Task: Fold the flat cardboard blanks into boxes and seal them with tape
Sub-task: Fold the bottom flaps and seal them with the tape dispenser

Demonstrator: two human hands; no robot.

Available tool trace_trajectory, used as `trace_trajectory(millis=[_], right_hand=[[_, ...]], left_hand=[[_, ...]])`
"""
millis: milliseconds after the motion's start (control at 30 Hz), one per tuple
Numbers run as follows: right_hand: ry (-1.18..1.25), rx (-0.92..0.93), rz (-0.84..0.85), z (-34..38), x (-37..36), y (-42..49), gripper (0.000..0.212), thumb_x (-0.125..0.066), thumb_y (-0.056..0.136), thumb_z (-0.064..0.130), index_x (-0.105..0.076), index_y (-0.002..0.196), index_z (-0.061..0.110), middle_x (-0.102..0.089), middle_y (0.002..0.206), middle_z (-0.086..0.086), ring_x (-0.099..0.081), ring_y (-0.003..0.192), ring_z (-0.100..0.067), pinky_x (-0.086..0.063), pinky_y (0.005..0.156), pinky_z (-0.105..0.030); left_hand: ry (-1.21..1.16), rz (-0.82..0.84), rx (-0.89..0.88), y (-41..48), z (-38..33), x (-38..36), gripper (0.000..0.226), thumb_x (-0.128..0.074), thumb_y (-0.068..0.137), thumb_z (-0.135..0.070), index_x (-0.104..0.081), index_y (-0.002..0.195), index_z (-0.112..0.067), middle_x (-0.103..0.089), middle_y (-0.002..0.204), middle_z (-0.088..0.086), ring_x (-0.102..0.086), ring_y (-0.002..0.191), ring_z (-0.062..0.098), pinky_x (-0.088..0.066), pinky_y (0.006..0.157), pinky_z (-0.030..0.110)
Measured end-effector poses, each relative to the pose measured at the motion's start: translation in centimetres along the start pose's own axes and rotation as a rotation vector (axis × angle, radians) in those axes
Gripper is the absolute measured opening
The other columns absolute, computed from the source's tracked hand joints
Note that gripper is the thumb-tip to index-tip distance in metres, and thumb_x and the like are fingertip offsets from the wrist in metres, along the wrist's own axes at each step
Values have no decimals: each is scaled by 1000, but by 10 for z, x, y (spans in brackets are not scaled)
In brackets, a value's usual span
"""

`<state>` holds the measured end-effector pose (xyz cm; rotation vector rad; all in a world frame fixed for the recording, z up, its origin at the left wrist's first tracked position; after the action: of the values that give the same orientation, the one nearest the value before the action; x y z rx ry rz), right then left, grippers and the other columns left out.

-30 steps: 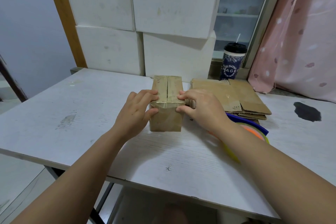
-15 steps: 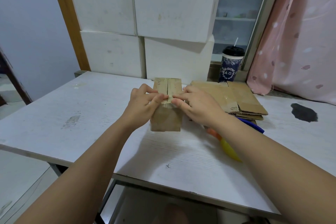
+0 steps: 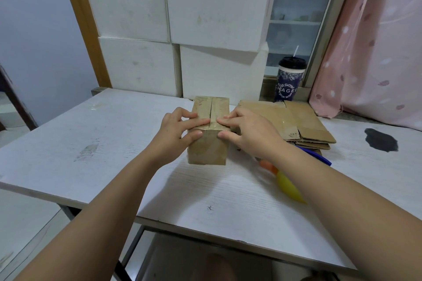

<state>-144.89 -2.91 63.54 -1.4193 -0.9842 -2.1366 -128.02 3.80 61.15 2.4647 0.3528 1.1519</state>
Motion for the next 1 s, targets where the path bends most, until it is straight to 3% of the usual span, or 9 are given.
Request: trace_trajectory(millis=[233,300,367,433,533,700,800,900,1000], right_hand=[[10,1,-25,-1,-1,-3,44,-55,90,51,-55,132,38,-52,126,18,-47,117,-4,-37,86,-25],[1,-4,-37,0,-1,-4,43,-54,91,50,-55,132,38,-52,128,17,-47,119,-4,-36,88,-26],[3,-11,-45,2,-2,-5,42,-54,92,49,-55,132,38,-52,129,17,-46,119,-5,-36,90,-26],[8,-21,-53,3,-2,-7,42,-53,92,49,-54,133,37,-52,130,16,-45,120,-5,-36,92,-26],[-2,-34,-70,4,-1,-9,42,-54,92,48,-55,132,38,-52,131,17,-44,120,-6,-35,90,-25],[50,-63,-93,9,-4,-10,41,-58,92,40,-58,131,29,-54,130,10,-47,121,-10,-40,94,-27],[112,-66,-94,8,-5,-12,41,-55,94,39,-57,132,26,-53,130,8,-46,123,-8,-34,96,-20],[107,-36,-59,8,-4,-13,37,-49,98,32,-55,134,25,-53,130,8,-45,125,-7,-33,97,-19],[95,-33,-61,9,-3,-10,35,-48,99,30,-57,132,25,-54,130,7,-46,125,-9,-38,100,-26]], left_hand=[[83,7,-65,1,-1,5,44,-61,90,-26,-46,127,-46,-40,117,-20,-35,113,4,-29,95,21],[43,35,-67,0,2,8,46,-62,90,-23,-46,126,-47,-42,118,-21,-40,105,-8,-33,82,9],[-28,38,-51,-1,4,10,47,-62,90,-19,-47,123,-47,-44,118,-26,-45,95,-9,-35,71,7],[-54,17,-36,-2,4,9,44,-62,90,-16,-51,120,-46,-44,117,-29,-45,100,-7,-37,73,12],[5,-30,-40,-3,1,9,37,-61,91,-16,-59,122,-36,-47,116,-22,-43,108,-5,-33,74,7],[42,-91,-5,-4,-4,10,34,-69,84,-25,-64,117,-31,-49,111,-19,-42,108,11,-37,91,27],[-62,-159,41,-6,-6,3,31,-72,80,-29,-66,111,-27,-49,107,-15,-45,113,10,-34,94,22],[-116,-238,42,-7,-9,-1,25,-69,84,-20,-67,109,-18,-49,103,-10,-49,115,7,-32,88,5],[-52,-273,14,-6,-10,-1,23,-70,84,-18,-69,107,-15,-51,100,-7,-52,104,13,-36,82,12]])
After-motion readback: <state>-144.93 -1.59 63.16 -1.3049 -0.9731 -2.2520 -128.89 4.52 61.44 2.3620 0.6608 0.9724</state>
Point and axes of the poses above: each hand's wrist, its own y-axis towards the middle knuckle, its own x-axis out of the back of the hand, z = x × y, the point moved 6 cm from there along y, towards the middle knuckle
